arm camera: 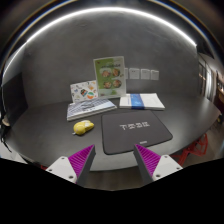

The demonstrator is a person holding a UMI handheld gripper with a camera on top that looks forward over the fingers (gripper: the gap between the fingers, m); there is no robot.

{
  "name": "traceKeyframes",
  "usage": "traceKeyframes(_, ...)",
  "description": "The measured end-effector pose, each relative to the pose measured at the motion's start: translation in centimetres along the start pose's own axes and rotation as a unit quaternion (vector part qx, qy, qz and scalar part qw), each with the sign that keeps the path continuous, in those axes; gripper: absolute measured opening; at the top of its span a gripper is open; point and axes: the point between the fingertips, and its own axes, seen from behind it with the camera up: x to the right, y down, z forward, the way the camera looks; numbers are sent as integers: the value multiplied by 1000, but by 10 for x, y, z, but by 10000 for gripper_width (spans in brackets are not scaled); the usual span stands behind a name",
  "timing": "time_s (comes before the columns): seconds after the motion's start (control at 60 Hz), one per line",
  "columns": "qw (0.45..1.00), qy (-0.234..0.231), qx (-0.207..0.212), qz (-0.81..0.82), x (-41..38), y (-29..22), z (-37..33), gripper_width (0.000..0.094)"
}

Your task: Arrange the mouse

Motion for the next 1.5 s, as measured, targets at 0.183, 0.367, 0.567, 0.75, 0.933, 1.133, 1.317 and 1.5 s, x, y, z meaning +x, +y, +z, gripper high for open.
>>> traceKeyframes(0.183, 998, -65, -11, -24, -25, -1, 38, 798)
traceKeyframes(0.367, 986, -152, -44, -58, -99, 15, 91, 802)
traceKeyframes(0.567, 981, -156, -60, -101, -150, 19, 148, 839)
traceKeyframes(0.75, 990, -97, -72, -77, -152, -5, 192, 833)
traceKeyframes(0.933, 993, -59, -83, -54, -165, -20, 222, 802)
traceKeyframes(1.133, 993, -59, -82, -54, -170, -20, 222, 460)
traceKeyframes(1.317, 988, -83, -91, -91, -180, -24, 214, 394)
traceKeyframes(1.5, 990, -120, 28, -73, -148, -125, 156, 392)
